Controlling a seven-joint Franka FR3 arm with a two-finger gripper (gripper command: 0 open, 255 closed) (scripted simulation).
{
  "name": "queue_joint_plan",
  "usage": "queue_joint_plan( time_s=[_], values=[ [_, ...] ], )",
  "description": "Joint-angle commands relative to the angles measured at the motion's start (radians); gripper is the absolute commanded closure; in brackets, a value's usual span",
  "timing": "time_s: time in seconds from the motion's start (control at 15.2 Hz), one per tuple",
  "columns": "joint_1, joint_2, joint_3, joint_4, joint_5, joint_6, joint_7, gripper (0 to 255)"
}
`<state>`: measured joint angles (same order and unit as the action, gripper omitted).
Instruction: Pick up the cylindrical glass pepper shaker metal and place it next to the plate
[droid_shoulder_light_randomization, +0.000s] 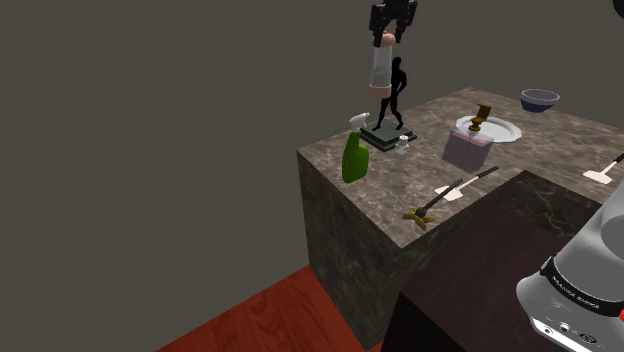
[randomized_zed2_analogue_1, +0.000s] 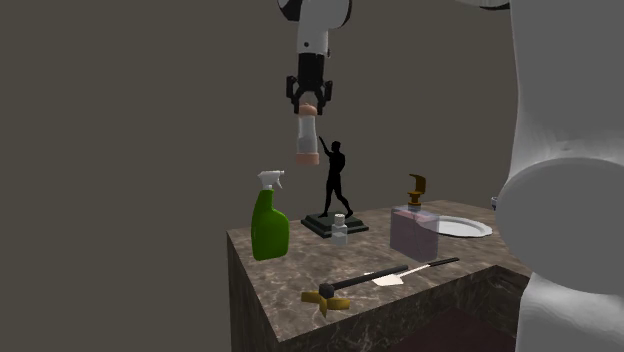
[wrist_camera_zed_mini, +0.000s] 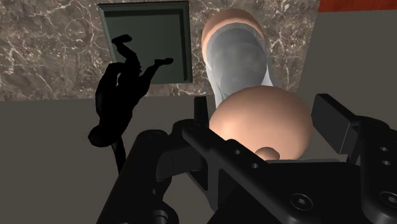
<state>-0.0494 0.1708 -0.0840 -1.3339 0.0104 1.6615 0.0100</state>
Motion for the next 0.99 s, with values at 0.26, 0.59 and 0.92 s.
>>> queue_joint_plan(
  time_s=[0.26,0.59,0.92],
  values=[
    [-0.05,-0.015,-0.032,-0.053,0.017,0.037,-0.083,255],
    [-0.112,-0.019,-0.074,-0.126,0.039,0.103,-0.19,255],
    [-0.176,0.005,-0.114,-0.16,0.067,0.157,-0.299,255]
  ],
)
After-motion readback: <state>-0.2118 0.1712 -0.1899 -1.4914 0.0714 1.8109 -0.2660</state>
